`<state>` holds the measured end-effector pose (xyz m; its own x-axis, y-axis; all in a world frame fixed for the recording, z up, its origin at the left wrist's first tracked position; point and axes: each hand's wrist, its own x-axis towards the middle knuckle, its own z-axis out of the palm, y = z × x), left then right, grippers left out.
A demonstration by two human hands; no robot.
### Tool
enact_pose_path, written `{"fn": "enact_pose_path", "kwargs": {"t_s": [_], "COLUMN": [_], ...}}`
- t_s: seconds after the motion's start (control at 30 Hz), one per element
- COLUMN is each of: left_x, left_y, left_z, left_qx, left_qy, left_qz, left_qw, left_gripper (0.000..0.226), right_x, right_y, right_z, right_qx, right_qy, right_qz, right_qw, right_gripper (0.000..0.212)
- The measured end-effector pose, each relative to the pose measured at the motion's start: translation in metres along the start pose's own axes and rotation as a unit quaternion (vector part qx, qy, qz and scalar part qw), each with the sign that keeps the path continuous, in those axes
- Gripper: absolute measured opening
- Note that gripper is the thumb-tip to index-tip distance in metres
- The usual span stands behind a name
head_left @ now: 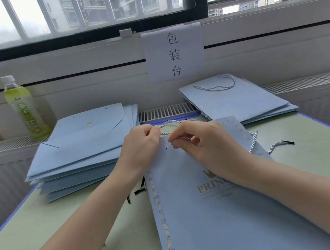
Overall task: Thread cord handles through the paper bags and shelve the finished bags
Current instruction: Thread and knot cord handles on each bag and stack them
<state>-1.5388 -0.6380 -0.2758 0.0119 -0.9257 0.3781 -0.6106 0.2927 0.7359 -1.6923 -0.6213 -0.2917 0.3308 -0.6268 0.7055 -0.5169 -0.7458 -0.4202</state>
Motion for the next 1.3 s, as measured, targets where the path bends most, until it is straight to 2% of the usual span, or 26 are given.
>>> {"fn": "enact_pose_path", "kwargs": {"t_s": [0.2,0.37,0.57,0.67,0.8,0.9,1.0,1.07,1.2,1.3], "left_x": [0.0,0.002,-0.001,-0.001,0.0,0.001,0.001,0.0,0.0,0.001], "left_y": [0.004,0.009,0.012,0.013,0.009,0.004,0.0,-0.002,-0.001,-0.002], "left_z": [-0.008,-0.019,-0.018,-0.017,-0.016,-0.018,-0.023,-0.025,-0.03,-0.035], "left_qx": [-0.056,-0.148,-0.147,-0.139,-0.134,-0.151,-0.122,-0.087,-0.048,-0.043], "left_qy": [-0.038,-0.086,-0.069,-0.062,-0.066,-0.109,-0.132,-0.139,-0.17,-0.181], "left_qz": [-0.028,-0.058,-0.066,-0.068,-0.048,-0.007,0.026,0.054,0.086,0.099], "left_qw": [0.997,0.983,0.985,0.986,0.988,0.982,0.983,0.985,0.98,0.978], "left_gripper": [0.041,0.037,0.035,0.028,0.028,0.037,0.049,0.05,0.034,0.031], "right_x": [0.0,0.0,0.0,0.001,0.003,0.002,0.004,0.007,0.013,0.016], "right_y": [-0.002,-0.006,-0.011,-0.014,-0.016,-0.018,-0.017,-0.015,-0.014,-0.013], "right_z": [0.004,-0.001,0.003,-0.002,-0.006,-0.007,-0.01,-0.016,-0.035,-0.044], "right_qx": [0.019,0.105,0.101,0.173,0.255,0.271,0.281,0.288,0.287,0.292], "right_qy": [-0.006,-0.011,-0.011,-0.024,-0.054,-0.066,-0.071,-0.11,-0.219,-0.254], "right_qz": [0.0,0.035,0.049,0.109,0.146,0.155,0.173,0.195,0.225,0.241], "right_qw": [1.0,0.994,0.994,0.979,0.954,0.948,0.941,0.931,0.905,0.89], "right_gripper": [0.011,0.014,0.017,0.019,0.02,0.018,0.015,0.015,0.015,0.014]}}
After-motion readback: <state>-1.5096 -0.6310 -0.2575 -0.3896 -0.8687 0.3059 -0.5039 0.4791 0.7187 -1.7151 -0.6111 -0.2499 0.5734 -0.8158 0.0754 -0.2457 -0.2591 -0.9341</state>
